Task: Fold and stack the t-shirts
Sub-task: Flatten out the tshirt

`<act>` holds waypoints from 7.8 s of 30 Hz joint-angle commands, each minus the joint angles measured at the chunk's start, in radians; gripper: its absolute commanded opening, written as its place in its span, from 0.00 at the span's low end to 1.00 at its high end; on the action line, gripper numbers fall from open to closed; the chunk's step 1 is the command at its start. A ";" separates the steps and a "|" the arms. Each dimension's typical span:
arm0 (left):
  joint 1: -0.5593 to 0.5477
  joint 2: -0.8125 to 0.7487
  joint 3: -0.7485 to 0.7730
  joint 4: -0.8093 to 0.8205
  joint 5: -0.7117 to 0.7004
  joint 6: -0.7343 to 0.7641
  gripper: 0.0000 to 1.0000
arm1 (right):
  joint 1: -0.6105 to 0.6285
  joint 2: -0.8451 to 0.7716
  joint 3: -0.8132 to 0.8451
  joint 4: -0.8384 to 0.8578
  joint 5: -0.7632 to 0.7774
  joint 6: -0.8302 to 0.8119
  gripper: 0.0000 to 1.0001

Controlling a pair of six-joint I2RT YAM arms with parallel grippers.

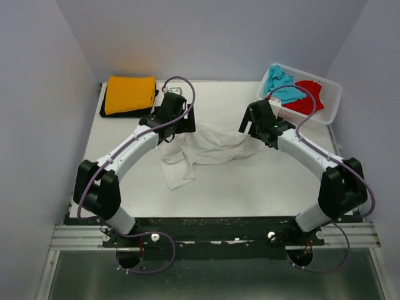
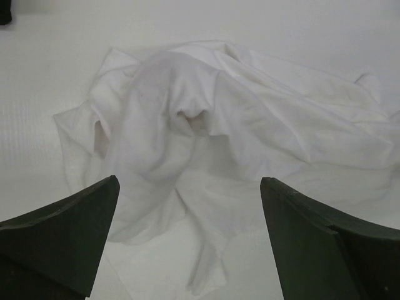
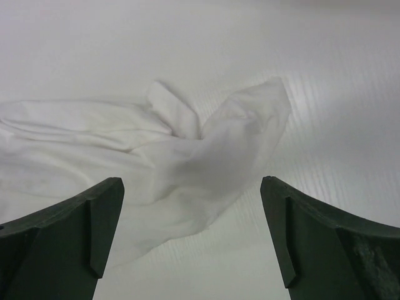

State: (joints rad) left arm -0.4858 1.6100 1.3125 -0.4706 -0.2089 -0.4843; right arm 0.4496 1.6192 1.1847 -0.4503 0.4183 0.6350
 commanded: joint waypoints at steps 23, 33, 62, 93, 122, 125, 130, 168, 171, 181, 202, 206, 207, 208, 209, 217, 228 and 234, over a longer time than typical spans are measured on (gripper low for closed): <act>-0.214 -0.455 -0.794 0.223 0.065 -0.409 0.99 | -0.014 -0.373 -0.381 0.221 0.000 0.002 1.00; -0.180 -0.265 -0.700 0.155 -0.043 -0.459 0.92 | -0.016 -0.406 -0.396 0.217 0.040 0.000 1.00; -0.274 -0.536 -0.556 -0.279 -0.412 -0.511 0.00 | -0.031 -0.409 -0.418 -0.024 0.033 0.098 1.00; -0.274 -0.651 -0.618 -0.181 -0.355 -0.433 0.00 | -0.068 -0.107 -0.315 0.120 -0.045 0.013 0.83; -0.249 -0.665 -0.518 -0.259 -0.502 -0.435 0.00 | -0.077 -0.041 -0.217 0.111 -0.099 -0.010 0.01; -0.248 -0.730 -0.431 -0.267 -0.553 -0.392 0.00 | -0.077 -0.218 -0.177 0.037 -0.091 -0.034 0.01; -0.248 -0.890 -0.303 -0.142 -0.509 -0.184 0.00 | -0.077 -0.443 -0.031 -0.068 -0.183 -0.081 0.01; 0.134 -0.085 0.903 -0.081 -0.059 0.546 0.00 | -0.084 -0.097 0.611 0.175 0.148 -0.393 0.01; 0.154 0.071 1.192 -0.151 -0.038 0.599 0.00 | -0.093 -0.007 0.743 0.188 0.157 -0.427 0.01; 0.156 -0.124 0.835 0.088 0.064 0.719 0.00 | -0.104 -0.084 0.597 0.257 0.089 -0.419 0.01; -0.138 -0.574 -0.646 0.421 0.218 0.216 0.00 | -0.107 -0.358 -0.285 0.207 0.166 -0.156 0.01; -0.200 -0.602 -0.701 0.307 0.121 0.037 0.00 | -0.105 -0.375 -0.329 0.099 0.206 -0.092 0.01; -0.221 -0.611 -0.716 0.282 0.106 -0.010 0.00 | -0.105 -0.377 -0.332 0.069 0.213 -0.071 0.01; -0.237 -0.624 -0.733 0.260 0.096 -0.056 0.00 | -0.106 -0.377 -0.332 0.031 0.218 -0.059 0.01; -0.261 -0.640 -0.749 0.243 0.095 -0.086 0.00 | -0.106 -0.378 -0.332 -0.001 0.216 -0.052 0.01; -0.418 -0.767 -0.852 0.067 0.037 -0.363 0.00 | -0.106 -0.360 -0.347 -0.243 0.112 0.066 0.01; -0.563 -0.647 -0.713 -0.261 -0.022 -0.481 0.00 | -0.105 -0.313 -0.343 -0.546 0.041 0.158 0.04; -0.585 -0.644 -0.701 -0.349 0.015 -0.502 0.00 | -0.105 -0.357 -0.373 -0.656 -0.003 0.191 0.11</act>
State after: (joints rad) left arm -1.0546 0.9710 0.5976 -0.7105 -0.1978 -0.9482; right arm 0.3473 1.2961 0.8368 -0.9581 0.4549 0.7818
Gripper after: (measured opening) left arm 0.038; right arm 0.079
